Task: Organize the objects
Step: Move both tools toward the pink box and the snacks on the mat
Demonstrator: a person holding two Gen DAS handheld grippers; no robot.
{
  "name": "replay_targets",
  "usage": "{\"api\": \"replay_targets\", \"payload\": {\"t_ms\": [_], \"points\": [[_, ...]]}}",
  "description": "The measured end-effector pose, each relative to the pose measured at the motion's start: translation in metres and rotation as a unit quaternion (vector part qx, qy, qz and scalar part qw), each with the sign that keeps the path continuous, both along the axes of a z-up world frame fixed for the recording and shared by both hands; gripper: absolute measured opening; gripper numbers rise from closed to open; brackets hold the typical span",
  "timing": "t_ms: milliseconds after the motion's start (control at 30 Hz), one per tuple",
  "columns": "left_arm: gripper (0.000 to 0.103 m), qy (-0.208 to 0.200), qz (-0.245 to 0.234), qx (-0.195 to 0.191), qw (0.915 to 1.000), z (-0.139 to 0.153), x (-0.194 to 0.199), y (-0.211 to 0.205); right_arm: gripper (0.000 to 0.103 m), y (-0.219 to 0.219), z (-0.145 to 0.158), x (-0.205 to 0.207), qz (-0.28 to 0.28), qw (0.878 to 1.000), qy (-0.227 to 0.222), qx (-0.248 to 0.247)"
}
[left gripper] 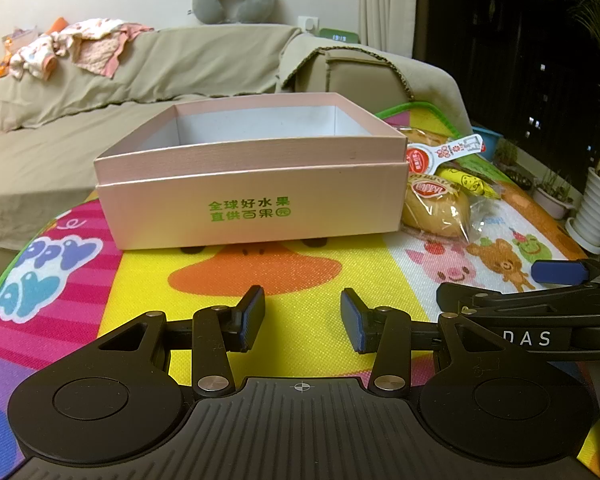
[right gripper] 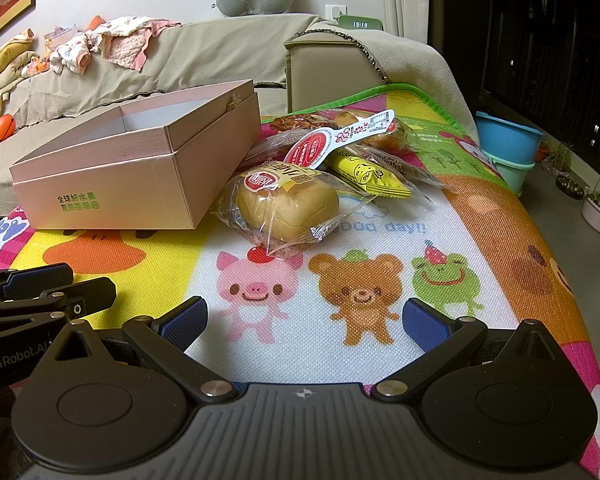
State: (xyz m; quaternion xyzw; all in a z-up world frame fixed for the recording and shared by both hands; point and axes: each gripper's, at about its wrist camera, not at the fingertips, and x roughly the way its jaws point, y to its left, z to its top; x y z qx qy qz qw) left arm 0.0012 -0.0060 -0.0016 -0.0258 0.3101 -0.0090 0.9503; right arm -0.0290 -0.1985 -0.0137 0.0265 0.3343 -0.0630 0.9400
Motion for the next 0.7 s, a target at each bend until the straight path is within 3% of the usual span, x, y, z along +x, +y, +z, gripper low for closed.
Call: {"api": "replay_targets", "payload": {"t_ms": [700], "points": [[0.047,0.001,0.0,0.007,1.0,0.001,0.0002,-0.0001,0.103,-0.0006,-0.0003,-0.0025,0.0,1.0,0.0,0.001]]}}
